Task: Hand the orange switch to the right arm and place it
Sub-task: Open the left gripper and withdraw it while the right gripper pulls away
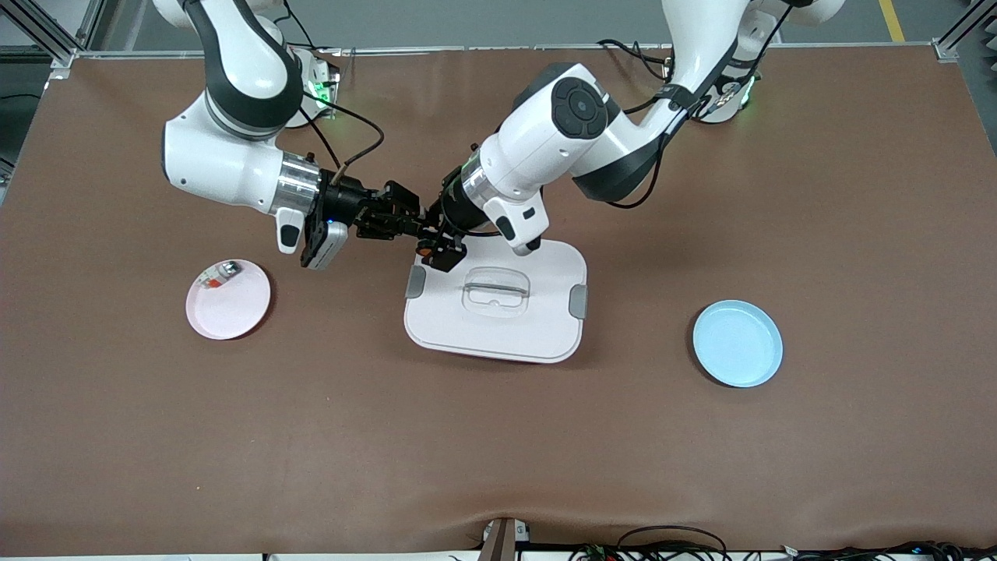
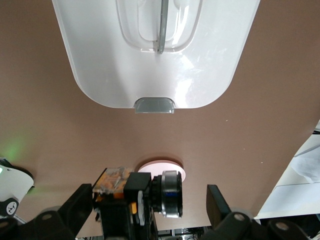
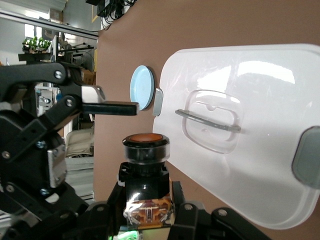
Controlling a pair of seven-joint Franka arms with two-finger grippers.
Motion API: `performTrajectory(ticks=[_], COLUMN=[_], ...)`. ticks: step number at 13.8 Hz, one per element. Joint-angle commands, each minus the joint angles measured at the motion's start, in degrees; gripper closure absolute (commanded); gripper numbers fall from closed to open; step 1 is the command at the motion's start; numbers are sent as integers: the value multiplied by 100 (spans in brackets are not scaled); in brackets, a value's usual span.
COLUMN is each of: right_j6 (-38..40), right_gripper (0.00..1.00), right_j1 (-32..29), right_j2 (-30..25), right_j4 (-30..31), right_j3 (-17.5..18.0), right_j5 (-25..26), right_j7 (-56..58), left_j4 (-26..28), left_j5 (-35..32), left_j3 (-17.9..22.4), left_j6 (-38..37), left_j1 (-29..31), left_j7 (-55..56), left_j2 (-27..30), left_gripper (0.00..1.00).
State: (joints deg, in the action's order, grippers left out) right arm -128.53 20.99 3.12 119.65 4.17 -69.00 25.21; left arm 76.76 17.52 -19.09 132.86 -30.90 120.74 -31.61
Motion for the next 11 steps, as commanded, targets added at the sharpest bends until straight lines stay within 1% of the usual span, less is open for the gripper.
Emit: performTrajectory(ticks=[1,2,4,6,7,9,11], right_j6=[65,74,178,573,714,890,961], right_gripper=[100,100,100,100,100,100,100], right_j1=[-209,-279,-324,-586,-666,-894,-1193], right_j2=[22,22,48,153,153,197,241], right_j4=[15,6,-108,-266,-293,-275,-258], right_j3=[-21,-21,-21,-21,-21,-21,-30], right_j5=[235,647,1770,2765,3135,3681,4313], right_j7=[624,643,669,713,896,1614,2292], left_j4=[23,32,50,58,76,233,636], left_j5=[-117,-169,-275,-354,-363,-363,-363], left_j3=[28,28,19,19,19,11,19], left_j6=[21,21,21,21,12,12,3], left_j1=[31,58,102,276,321,522,646], left_j7=[55,55,64,55,55,29,-286], left_j2=[76,68,76,68,59,85,286], left_gripper=[0,0,0,0,0,0,0])
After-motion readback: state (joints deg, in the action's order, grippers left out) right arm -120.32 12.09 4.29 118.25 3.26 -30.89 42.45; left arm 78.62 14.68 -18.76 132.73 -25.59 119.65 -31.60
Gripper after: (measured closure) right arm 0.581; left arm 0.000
